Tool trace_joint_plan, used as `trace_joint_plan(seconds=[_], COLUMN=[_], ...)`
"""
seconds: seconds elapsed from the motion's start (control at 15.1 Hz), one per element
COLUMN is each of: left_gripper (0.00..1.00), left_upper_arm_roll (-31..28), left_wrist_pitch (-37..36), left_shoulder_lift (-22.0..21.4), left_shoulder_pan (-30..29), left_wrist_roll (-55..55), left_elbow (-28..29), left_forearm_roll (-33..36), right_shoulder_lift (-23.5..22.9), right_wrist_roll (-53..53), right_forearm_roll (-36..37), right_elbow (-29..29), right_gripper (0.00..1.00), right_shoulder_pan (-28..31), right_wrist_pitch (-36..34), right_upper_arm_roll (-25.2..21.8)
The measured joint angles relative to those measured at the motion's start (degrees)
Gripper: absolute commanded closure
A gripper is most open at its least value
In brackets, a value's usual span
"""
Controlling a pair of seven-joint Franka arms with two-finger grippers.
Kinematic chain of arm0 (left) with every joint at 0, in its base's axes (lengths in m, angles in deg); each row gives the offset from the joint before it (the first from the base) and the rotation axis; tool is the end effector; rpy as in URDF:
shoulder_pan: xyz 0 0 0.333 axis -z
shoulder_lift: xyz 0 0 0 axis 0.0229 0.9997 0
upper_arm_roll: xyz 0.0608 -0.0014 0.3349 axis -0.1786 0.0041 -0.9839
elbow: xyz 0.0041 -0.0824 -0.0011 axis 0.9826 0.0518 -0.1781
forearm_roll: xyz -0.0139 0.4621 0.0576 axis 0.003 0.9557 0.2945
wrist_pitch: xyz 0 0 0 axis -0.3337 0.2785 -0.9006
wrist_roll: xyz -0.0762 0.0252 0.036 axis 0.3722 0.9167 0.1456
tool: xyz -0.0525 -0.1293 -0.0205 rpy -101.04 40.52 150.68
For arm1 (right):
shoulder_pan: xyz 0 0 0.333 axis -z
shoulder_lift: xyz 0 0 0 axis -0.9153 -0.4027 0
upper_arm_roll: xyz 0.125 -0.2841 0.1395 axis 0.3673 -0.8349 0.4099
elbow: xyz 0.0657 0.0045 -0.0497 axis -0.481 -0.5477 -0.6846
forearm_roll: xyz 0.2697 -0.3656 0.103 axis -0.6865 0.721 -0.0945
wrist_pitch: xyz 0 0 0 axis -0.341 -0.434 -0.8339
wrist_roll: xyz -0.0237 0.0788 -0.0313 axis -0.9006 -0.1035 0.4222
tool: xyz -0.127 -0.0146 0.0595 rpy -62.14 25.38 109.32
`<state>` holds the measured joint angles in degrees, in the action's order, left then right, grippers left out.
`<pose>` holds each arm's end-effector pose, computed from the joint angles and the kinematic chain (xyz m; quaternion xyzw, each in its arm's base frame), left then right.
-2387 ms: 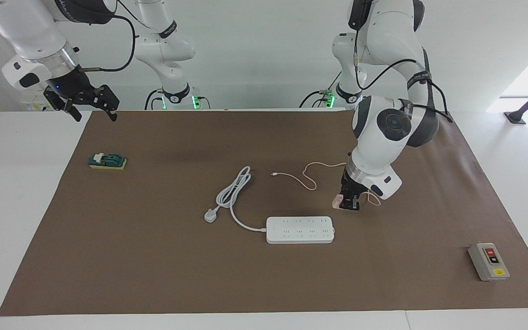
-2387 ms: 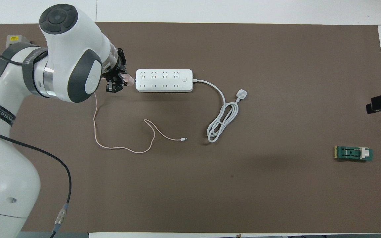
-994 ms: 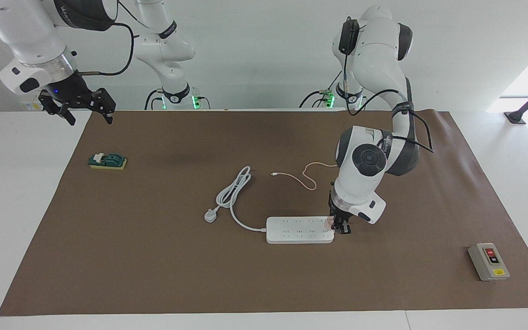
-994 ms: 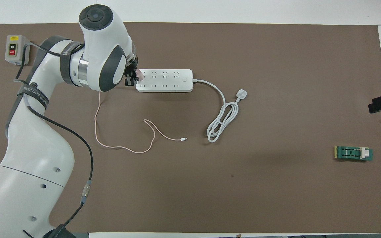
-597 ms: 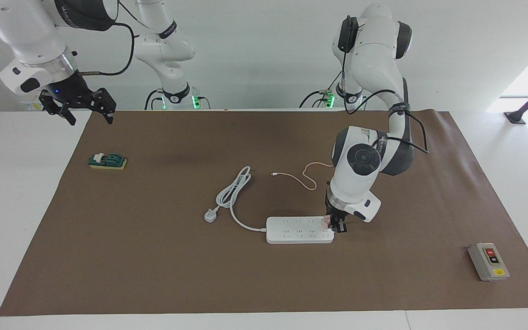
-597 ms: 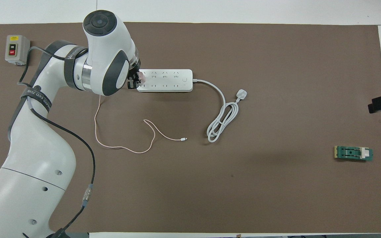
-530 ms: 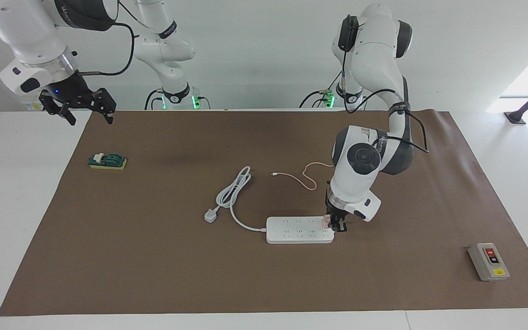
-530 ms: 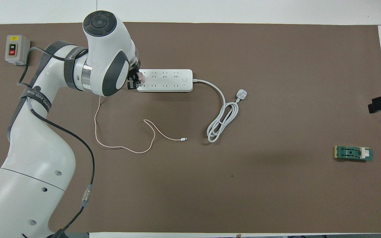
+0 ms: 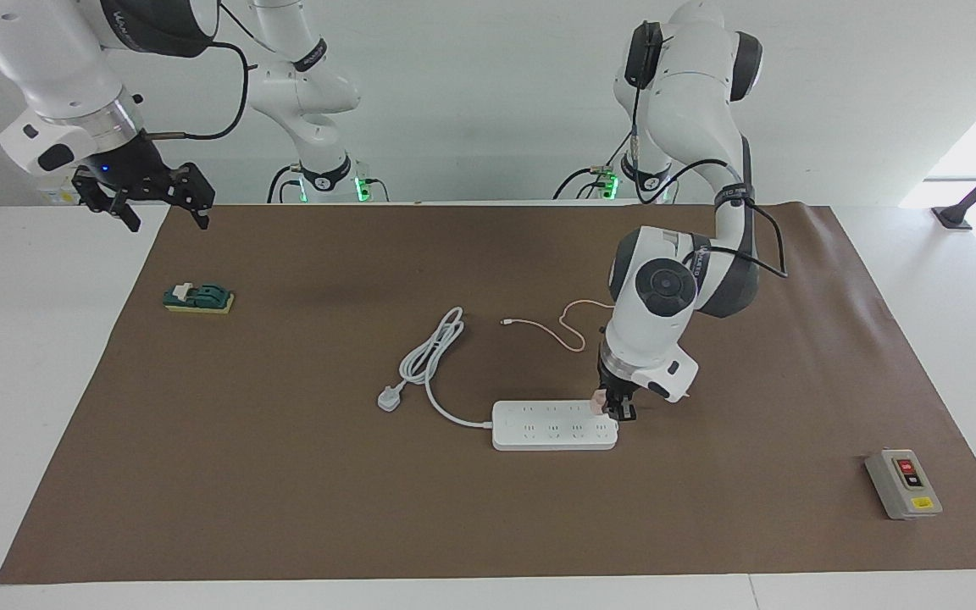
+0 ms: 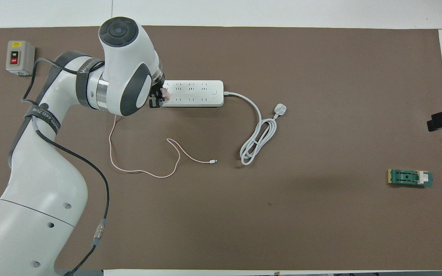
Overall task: Plug charger into power strip
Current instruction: 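Push the charger into the power strip socket with the left gripper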
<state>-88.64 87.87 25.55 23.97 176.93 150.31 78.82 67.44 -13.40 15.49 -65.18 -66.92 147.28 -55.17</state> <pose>0.7392 -0.3168 0.3156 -0.7107 -0.7033 0.0102 0.0127 0.6090 -0.0686 0.6105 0.9994 0.0208 -0.0262 0.0130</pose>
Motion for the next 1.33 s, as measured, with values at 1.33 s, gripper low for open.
trace_joint_plan(seconds=[1.33], left_gripper=[1.00], left_upper_arm_roll=[0.2], left_wrist_pitch=[4.4], left_shoulder_lift=[-1.5], left_shoulder_pan=[0.2], left_wrist_roll=[-0.1], left_elbow=[4.6], left_forearm_roll=[0.1], right_shoulder_lift=[0.0], right_wrist_roll=[0.0], right_forearm_roll=[0.0], right_elbow=[0.0], right_gripper=[0.00], right_shoulder_pan=[0.0], right_wrist_pitch=[0.0], right_upper_arm_roll=[0.0])
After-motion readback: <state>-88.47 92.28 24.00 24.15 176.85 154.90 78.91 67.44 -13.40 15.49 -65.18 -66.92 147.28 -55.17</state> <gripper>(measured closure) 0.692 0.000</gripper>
